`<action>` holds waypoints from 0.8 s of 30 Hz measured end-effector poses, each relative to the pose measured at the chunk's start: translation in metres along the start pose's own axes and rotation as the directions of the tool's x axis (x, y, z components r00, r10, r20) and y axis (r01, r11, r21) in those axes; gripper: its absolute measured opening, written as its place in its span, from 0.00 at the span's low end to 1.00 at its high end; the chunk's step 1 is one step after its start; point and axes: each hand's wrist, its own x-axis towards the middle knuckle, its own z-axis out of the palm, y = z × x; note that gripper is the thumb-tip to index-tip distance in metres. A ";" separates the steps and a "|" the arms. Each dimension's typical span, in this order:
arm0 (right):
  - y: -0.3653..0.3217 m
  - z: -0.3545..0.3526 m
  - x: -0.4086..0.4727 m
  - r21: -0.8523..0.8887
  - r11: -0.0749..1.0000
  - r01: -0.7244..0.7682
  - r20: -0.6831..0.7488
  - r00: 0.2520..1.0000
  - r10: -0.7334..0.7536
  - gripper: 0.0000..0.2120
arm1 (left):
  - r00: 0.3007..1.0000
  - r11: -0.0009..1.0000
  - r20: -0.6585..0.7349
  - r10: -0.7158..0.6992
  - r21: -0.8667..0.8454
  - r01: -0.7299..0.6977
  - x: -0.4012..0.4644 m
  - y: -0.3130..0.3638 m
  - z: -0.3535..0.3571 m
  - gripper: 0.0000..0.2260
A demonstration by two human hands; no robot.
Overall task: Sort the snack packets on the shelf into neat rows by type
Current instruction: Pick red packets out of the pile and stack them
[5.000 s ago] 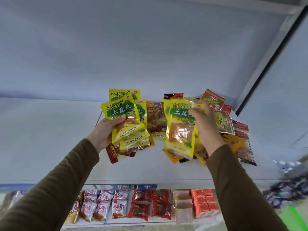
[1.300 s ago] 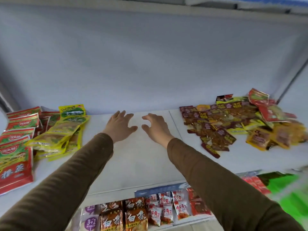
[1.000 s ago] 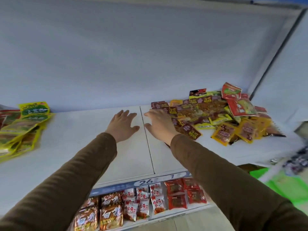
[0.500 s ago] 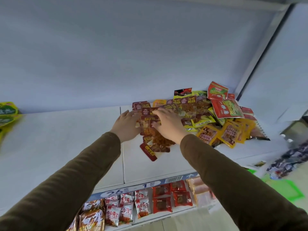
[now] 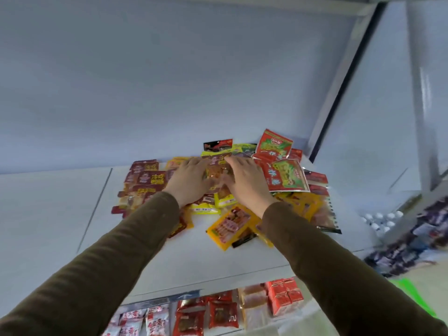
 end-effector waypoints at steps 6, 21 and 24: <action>0.086 -0.032 -0.002 0.059 0.969 -0.238 -0.003 0.971 0.239 0.27 | 0.999 0.995 0.027 0.028 -0.094 -0.025 0.041 0.070 0.012 0.31; 0.189 -0.023 0.016 0.301 0.803 -0.515 0.360 0.841 0.404 0.45 | 0.945 0.969 0.327 0.026 -0.241 0.057 0.137 0.132 0.032 0.41; 0.189 -0.018 0.023 0.331 0.809 -0.486 0.292 0.868 0.402 0.46 | 0.930 0.949 0.367 0.024 -0.301 0.095 0.143 0.136 0.036 0.44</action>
